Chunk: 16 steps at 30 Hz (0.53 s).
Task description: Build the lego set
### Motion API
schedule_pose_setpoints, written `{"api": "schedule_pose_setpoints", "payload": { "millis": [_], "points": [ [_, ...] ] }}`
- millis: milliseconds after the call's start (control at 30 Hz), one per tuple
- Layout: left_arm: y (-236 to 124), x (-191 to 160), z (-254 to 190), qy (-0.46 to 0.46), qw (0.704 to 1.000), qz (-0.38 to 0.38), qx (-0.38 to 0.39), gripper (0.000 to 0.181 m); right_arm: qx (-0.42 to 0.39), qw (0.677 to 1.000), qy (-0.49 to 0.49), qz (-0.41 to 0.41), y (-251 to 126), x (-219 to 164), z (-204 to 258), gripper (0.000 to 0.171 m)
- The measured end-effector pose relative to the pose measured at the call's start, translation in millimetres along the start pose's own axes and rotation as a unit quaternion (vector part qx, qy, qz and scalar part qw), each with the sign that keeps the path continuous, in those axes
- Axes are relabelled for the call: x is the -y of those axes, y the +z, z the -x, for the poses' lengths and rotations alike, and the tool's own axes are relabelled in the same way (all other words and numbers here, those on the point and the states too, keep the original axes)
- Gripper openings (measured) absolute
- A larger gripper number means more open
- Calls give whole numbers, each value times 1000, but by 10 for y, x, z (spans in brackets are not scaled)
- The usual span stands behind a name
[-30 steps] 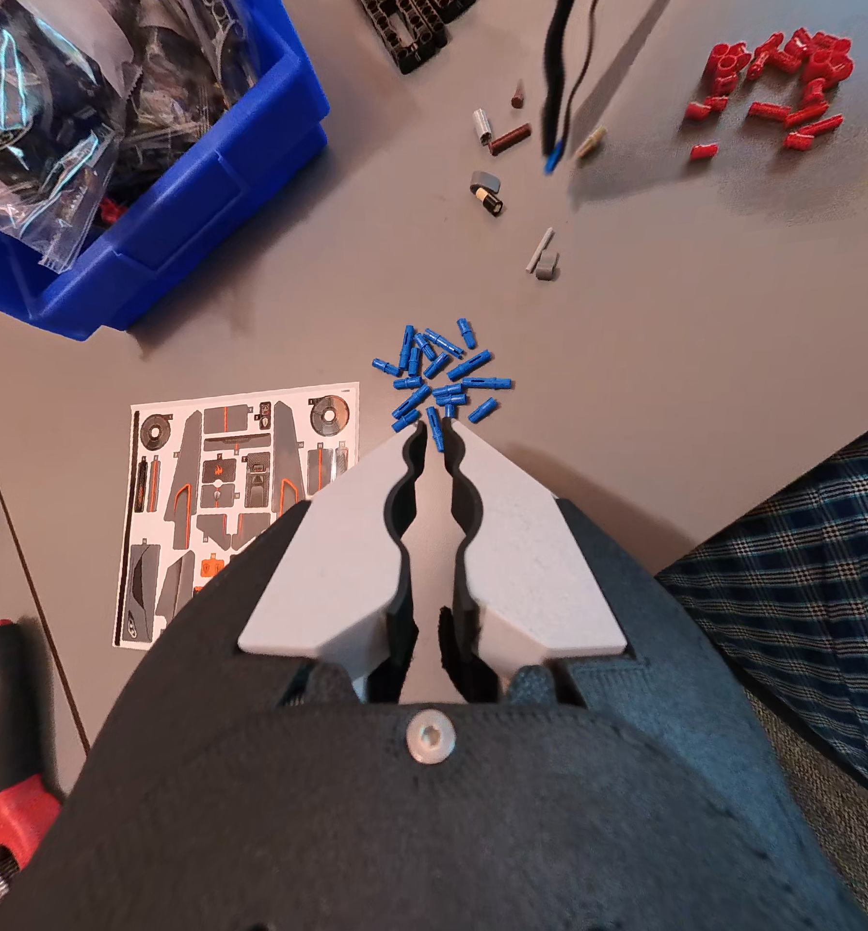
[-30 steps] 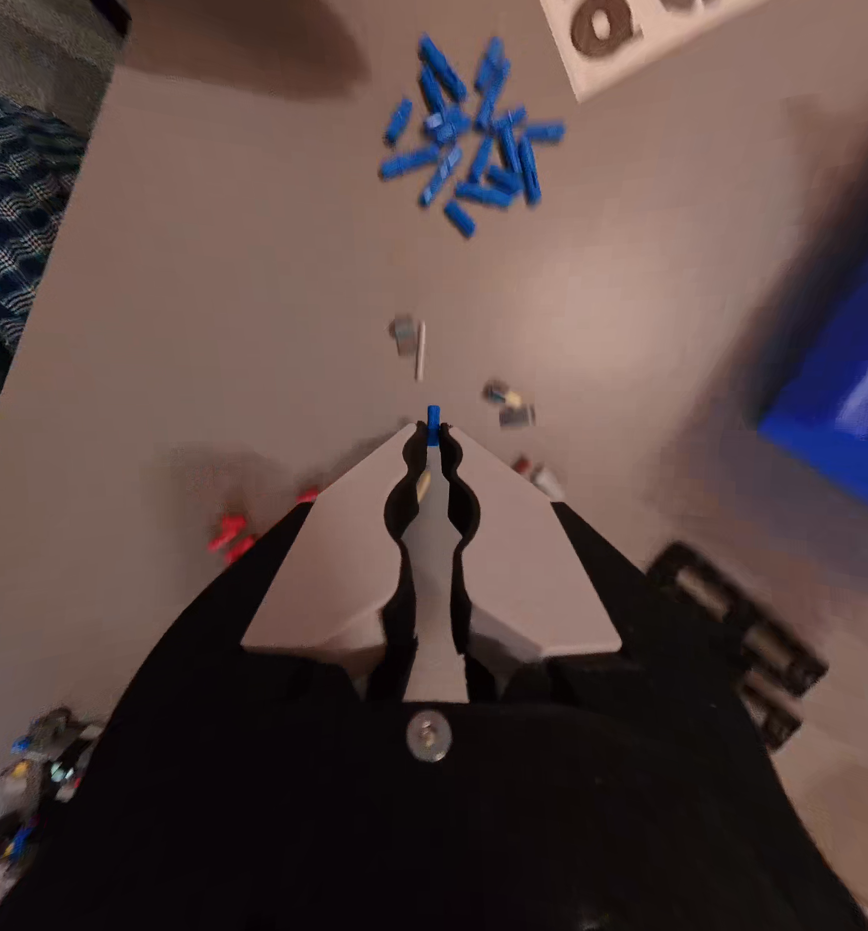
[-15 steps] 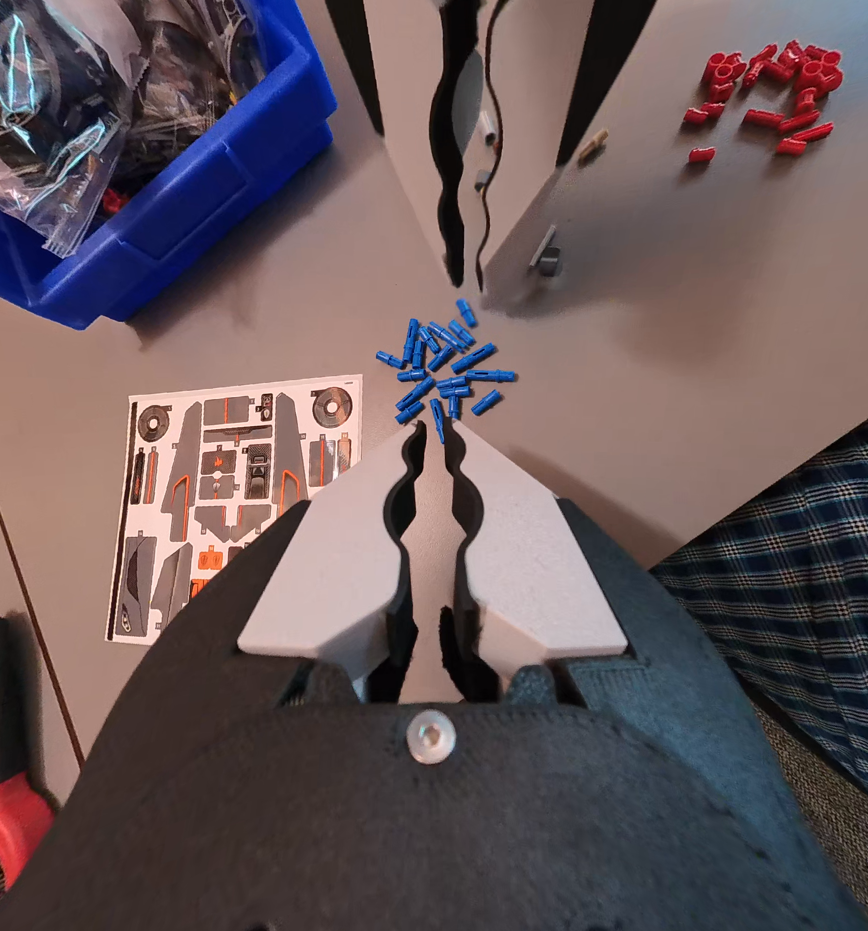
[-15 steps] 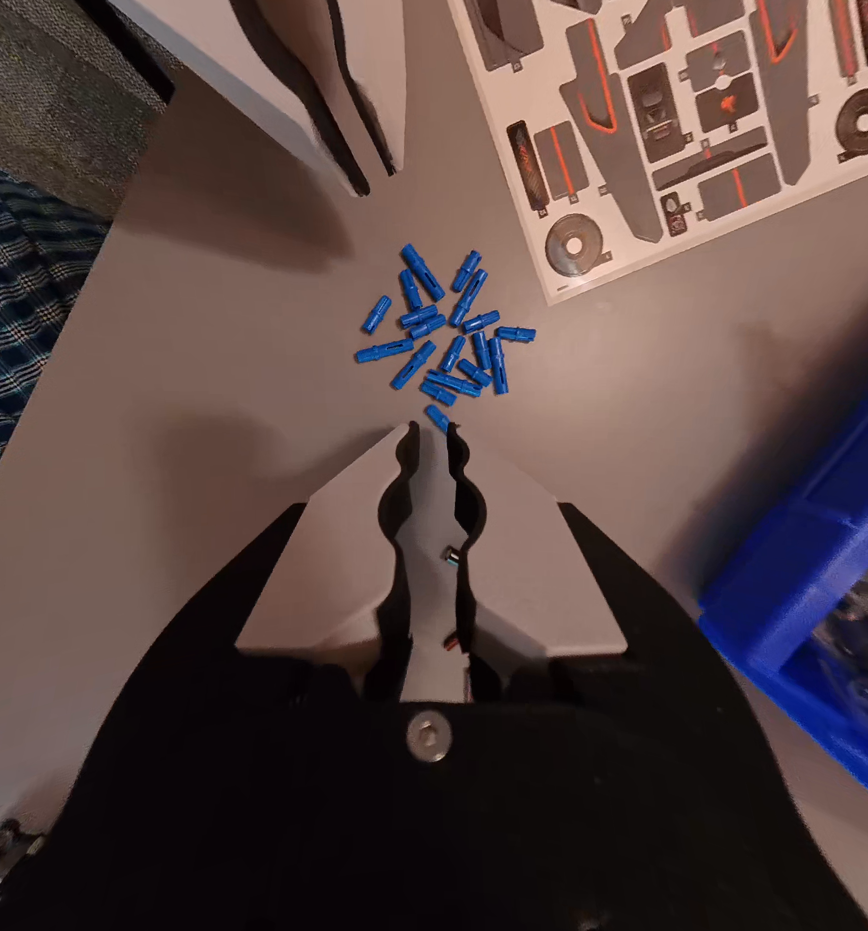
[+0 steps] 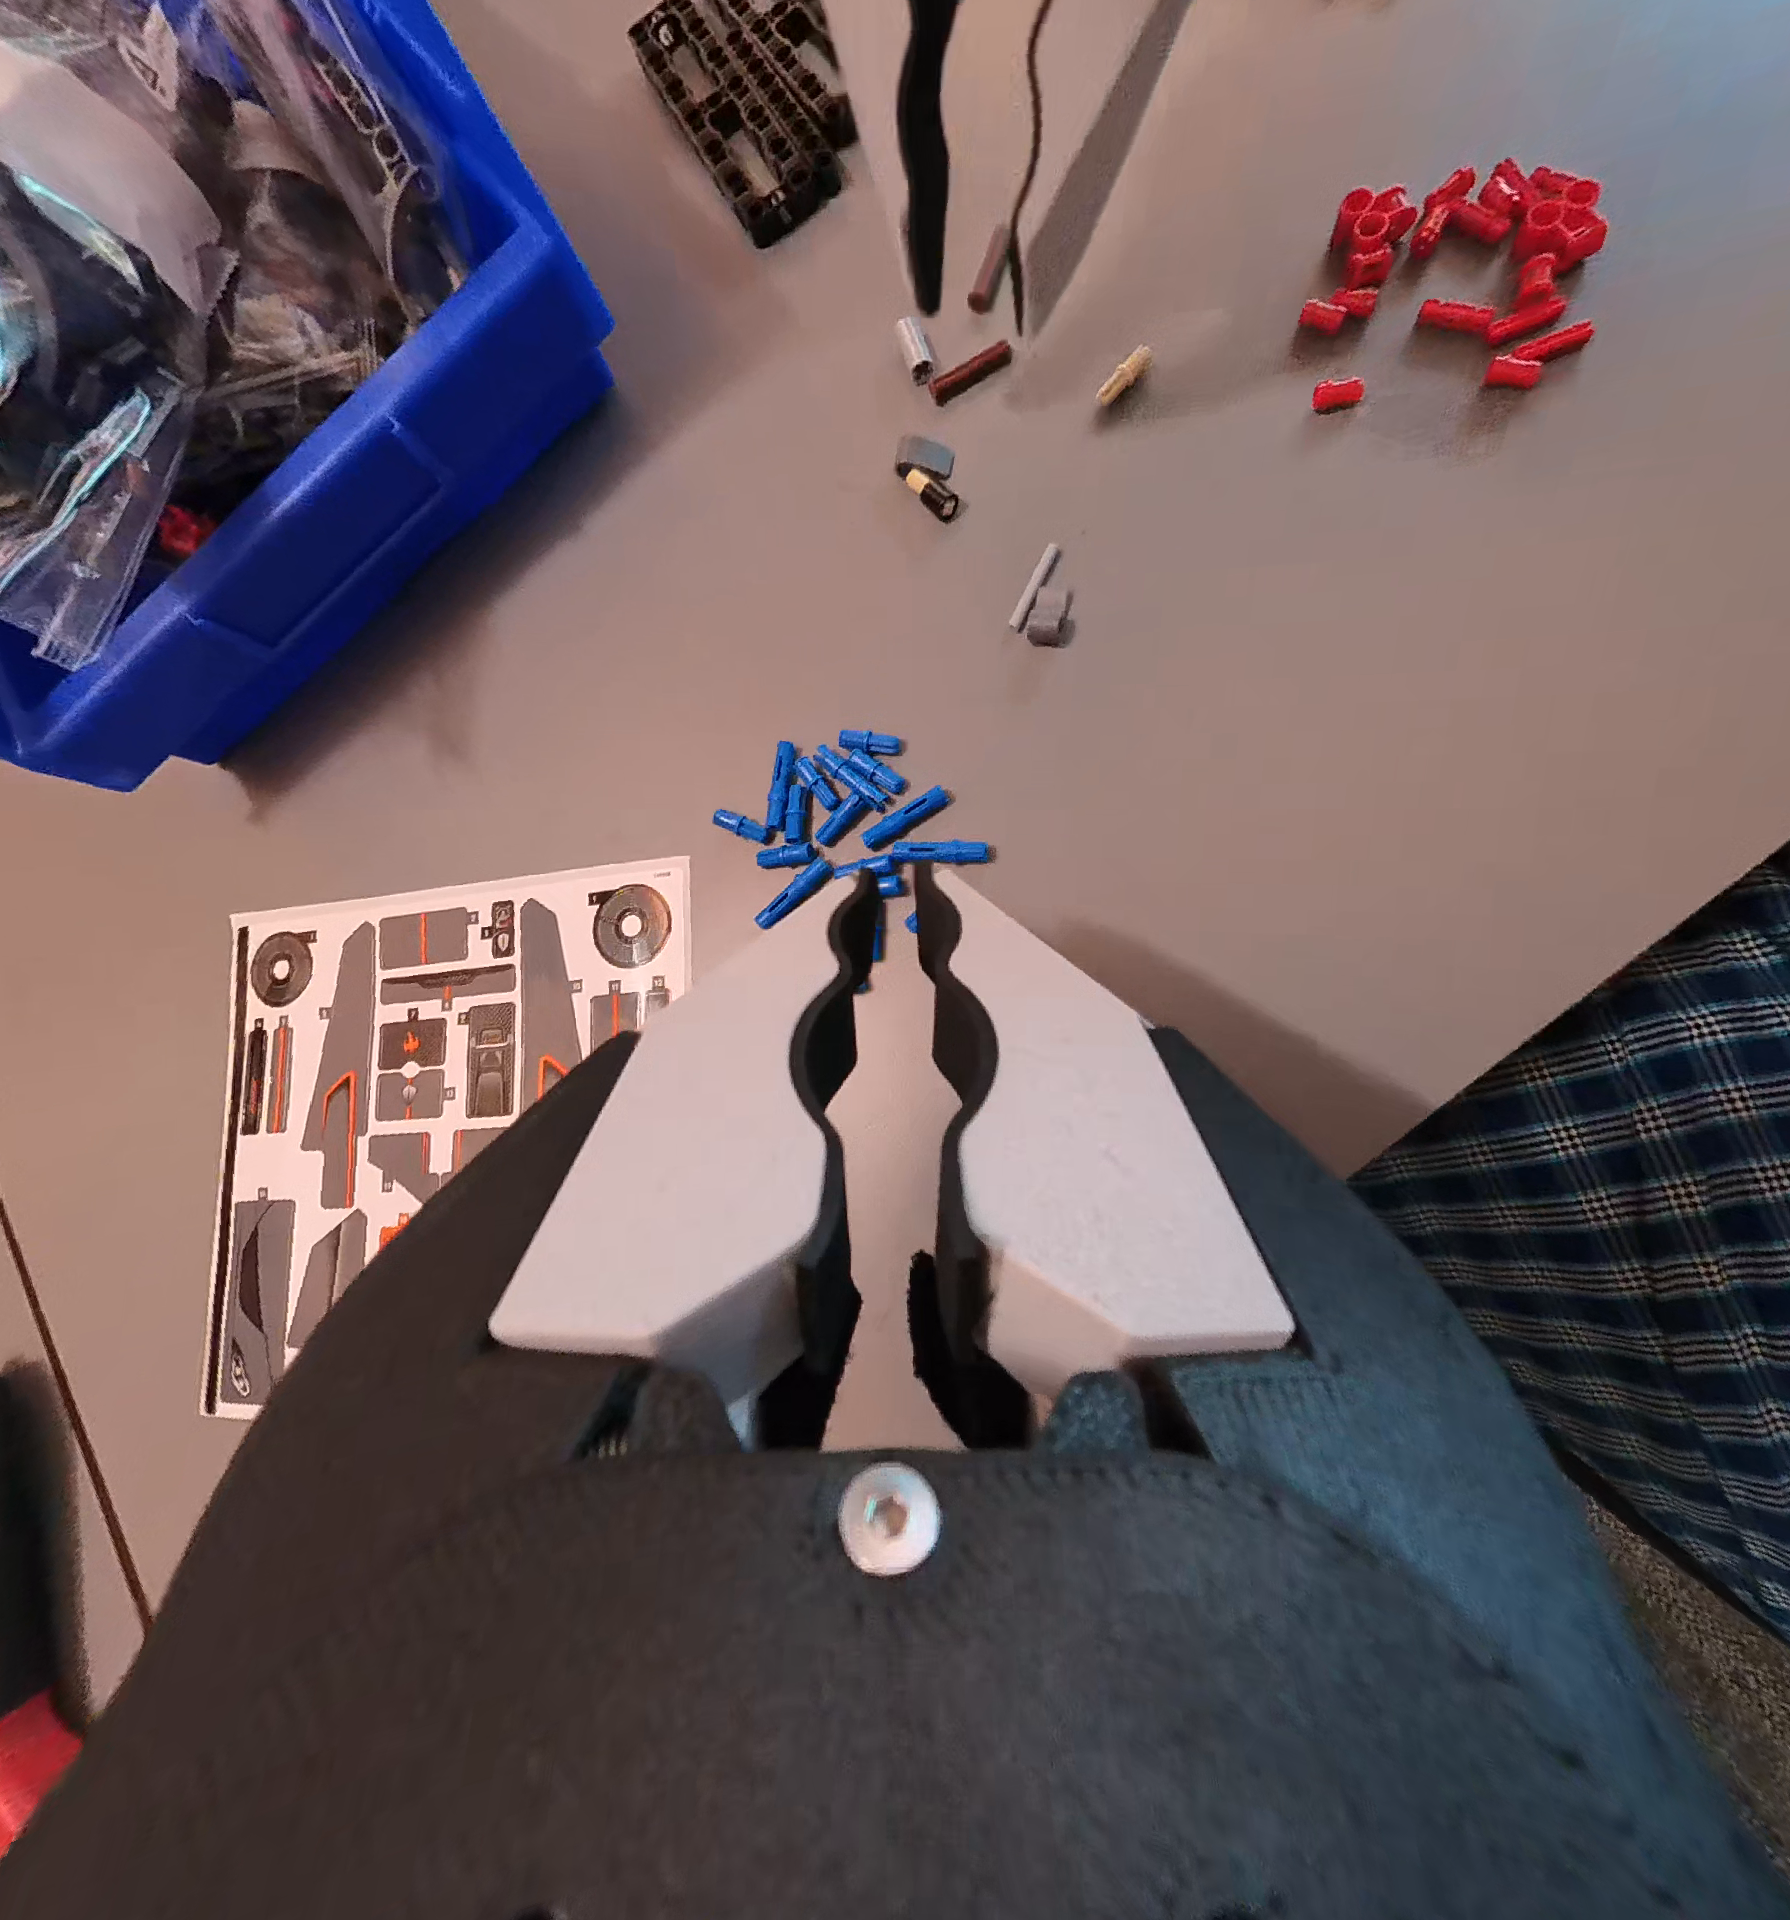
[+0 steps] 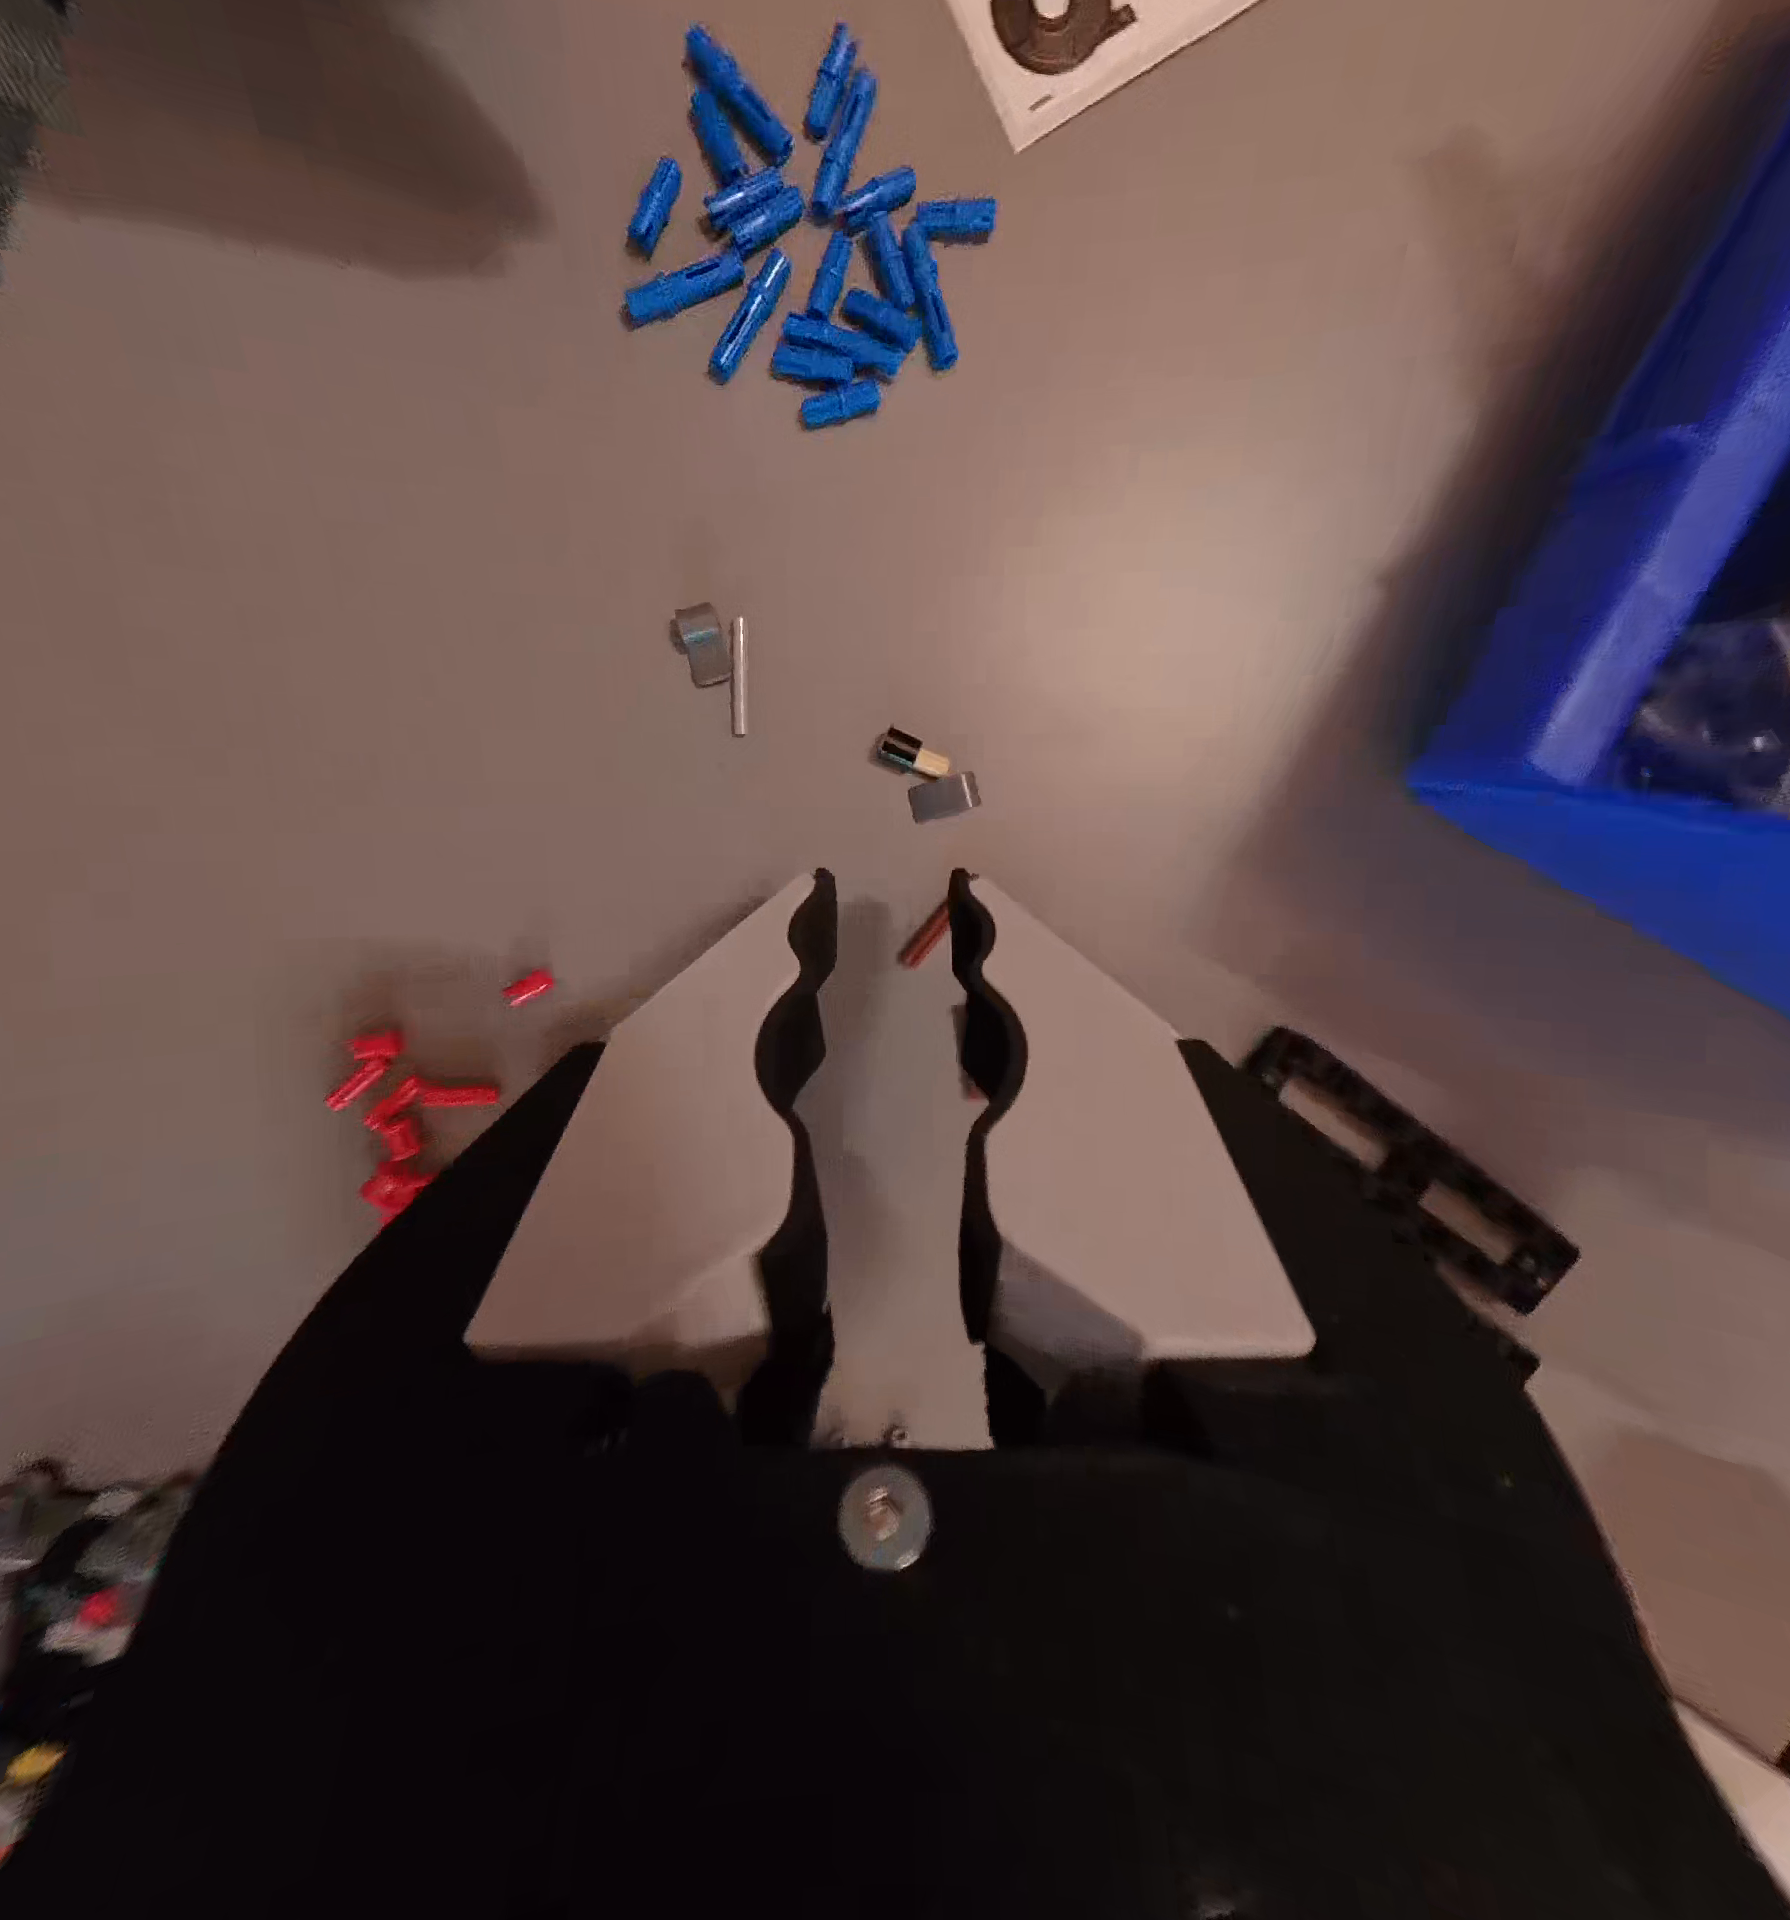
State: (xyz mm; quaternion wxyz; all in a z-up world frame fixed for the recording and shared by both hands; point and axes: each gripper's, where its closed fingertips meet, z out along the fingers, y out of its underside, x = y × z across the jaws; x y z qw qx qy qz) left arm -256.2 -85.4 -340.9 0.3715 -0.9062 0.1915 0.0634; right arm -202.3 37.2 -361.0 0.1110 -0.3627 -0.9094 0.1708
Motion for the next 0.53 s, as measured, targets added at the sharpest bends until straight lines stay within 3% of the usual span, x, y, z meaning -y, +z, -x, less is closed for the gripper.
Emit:
{"api": "schedule_pose_setpoints", "payload": {
  "millis": [33,267,533],
  "points": [
    [-8,8,-4,1,1000,0,1,5,-4,1000,-17,-3,57,22,4,21],
    [-40,49,-3,5,1000,-5,4,5,4,996,-88,-6,262,150,-36,20],
    [16,98,-54,1,1000,-21,-5,4,21,995,-99,15,400,110,-40,1]
  ]
}}
